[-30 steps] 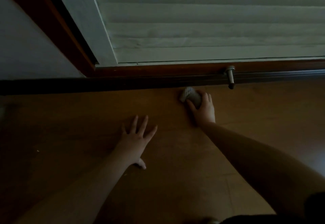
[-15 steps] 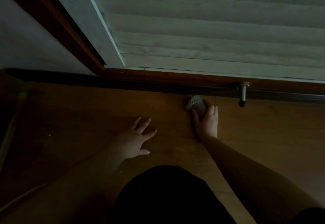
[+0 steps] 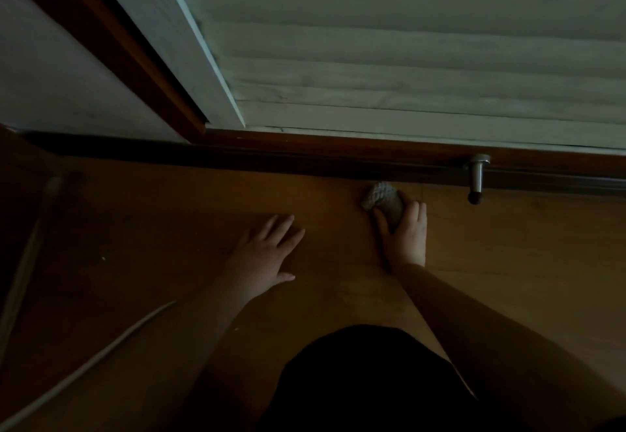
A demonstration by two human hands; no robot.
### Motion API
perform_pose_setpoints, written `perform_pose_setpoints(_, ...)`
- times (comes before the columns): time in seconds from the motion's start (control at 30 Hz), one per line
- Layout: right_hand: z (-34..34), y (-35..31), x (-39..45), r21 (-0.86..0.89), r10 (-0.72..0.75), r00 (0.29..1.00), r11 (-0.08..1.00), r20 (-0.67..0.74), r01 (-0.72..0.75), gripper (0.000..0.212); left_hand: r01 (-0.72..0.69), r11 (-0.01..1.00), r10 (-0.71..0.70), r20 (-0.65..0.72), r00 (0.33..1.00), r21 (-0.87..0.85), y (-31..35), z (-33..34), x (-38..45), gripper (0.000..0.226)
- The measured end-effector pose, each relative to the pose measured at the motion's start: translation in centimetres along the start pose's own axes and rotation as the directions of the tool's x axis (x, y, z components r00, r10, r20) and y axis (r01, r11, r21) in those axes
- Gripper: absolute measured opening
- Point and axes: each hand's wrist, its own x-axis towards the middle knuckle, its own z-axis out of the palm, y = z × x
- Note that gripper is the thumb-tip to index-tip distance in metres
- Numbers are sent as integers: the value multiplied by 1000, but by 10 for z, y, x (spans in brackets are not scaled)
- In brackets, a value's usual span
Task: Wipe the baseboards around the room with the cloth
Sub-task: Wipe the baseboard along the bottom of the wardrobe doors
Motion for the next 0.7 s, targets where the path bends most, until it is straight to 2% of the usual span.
perform_pose_setpoints(0.33, 1, 2, 2, -4, -5, 1000, 1000, -15, 5, 57, -17, 1000, 16, -99, 995, -14, 35, 1, 32, 115)
perform_pose_setpoints(0.53, 28, -32, 13, 34, -140, 983, 990, 119, 137, 55, 43, 999, -42, -72, 997, 17, 44, -3, 46, 125)
perform_pose_setpoints(0.7, 35, -39, 27, 39, -120, 984, 992, 129, 116, 52, 53, 999, -53, -73, 996, -2, 45, -5, 44, 125)
